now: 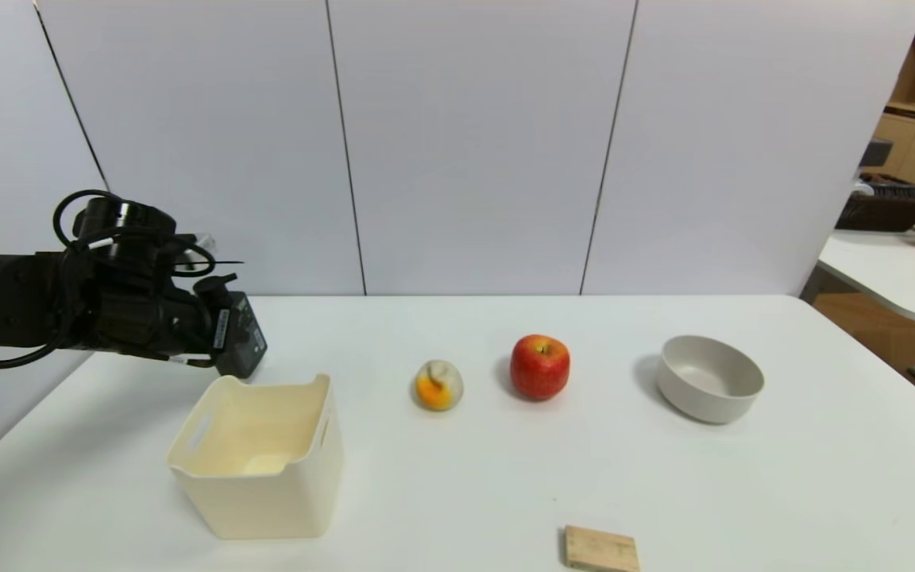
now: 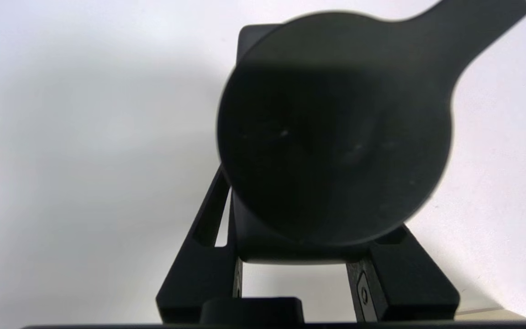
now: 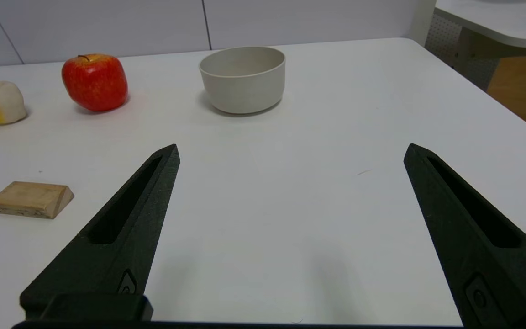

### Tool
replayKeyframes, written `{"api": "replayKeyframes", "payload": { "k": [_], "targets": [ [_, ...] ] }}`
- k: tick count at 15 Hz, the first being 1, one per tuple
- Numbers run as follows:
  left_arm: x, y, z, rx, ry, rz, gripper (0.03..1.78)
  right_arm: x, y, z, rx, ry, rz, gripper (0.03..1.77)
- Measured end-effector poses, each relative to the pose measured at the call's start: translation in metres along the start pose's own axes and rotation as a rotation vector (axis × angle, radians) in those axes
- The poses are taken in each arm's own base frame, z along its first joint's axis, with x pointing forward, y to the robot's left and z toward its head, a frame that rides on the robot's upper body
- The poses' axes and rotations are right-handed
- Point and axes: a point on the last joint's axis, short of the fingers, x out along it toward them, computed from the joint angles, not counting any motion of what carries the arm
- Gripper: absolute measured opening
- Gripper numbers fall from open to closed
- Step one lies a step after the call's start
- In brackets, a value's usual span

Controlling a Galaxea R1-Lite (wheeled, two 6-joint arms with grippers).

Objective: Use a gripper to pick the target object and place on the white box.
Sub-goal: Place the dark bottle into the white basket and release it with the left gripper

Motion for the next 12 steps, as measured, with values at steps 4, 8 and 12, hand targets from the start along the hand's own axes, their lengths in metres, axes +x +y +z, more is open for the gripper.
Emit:
{"api": "replayKeyframes", "payload": {
  "k": [4, 8, 12],
  "targets": [
    [-0.02, -0.001, 0.019, 0.009, -0.127, 0.001, 0.62, 0.0, 0.0, 0.0, 0.0, 0.0, 0.0, 1.7],
    [-0.047, -0.003, 0.045, 0.023, -0.295, -0.001, 0.62, 0.0, 0.0, 0.0, 0.0, 0.0, 0.0, 1.7],
    [-0.087, -0.013, 0.07, 0.051, -0.435, -0.056, 0.62, 0.0, 0.0, 0.0, 0.0, -0.001, 0.0, 1.7]
  ]
}}
